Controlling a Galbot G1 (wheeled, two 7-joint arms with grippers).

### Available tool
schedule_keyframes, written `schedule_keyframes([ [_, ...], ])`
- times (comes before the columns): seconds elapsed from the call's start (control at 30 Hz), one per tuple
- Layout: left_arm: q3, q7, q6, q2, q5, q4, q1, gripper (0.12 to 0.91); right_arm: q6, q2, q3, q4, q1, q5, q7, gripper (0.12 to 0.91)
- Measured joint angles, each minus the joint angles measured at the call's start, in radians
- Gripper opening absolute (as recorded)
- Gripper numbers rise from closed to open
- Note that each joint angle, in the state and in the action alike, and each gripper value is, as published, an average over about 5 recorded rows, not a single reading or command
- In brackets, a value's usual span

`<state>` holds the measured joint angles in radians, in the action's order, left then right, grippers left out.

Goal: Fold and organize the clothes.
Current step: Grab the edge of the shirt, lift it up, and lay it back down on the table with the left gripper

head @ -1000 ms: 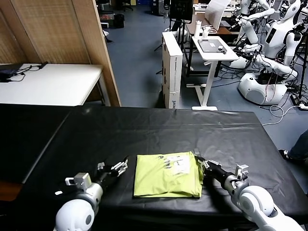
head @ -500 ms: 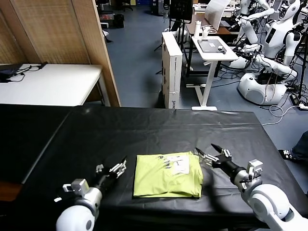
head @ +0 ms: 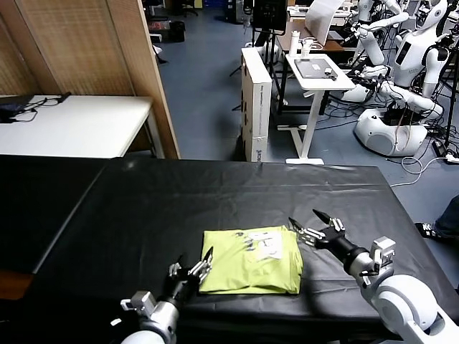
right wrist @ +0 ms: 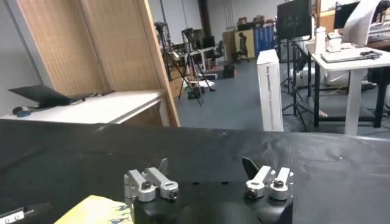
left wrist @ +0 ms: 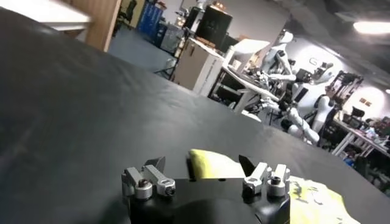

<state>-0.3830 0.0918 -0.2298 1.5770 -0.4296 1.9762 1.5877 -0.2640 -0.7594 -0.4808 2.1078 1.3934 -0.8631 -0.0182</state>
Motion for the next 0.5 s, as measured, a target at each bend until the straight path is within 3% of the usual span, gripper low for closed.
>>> schedule_keyframes([
  [0.13,0.001,0.003,-0.011,0.001,-0.009,0.0,0.002,0.404,0.002,-0.002,0.002,-0.004,-0.003,0.009,-0.001,0.907],
  [0.27,0.0,0.004,-0.033,-0.001,-0.025,0.009,0.003,0.206,0.005,-0.005,0.003,-0.01,-0.004,0.021,-0.003,0.907],
  [0.5,-0.048,0.001,-0.085,-0.047,-0.046,0.053,-0.019,0.188,0.009,-0.019,-0.003,-0.027,-0.004,0.054,-0.004,0.907],
])
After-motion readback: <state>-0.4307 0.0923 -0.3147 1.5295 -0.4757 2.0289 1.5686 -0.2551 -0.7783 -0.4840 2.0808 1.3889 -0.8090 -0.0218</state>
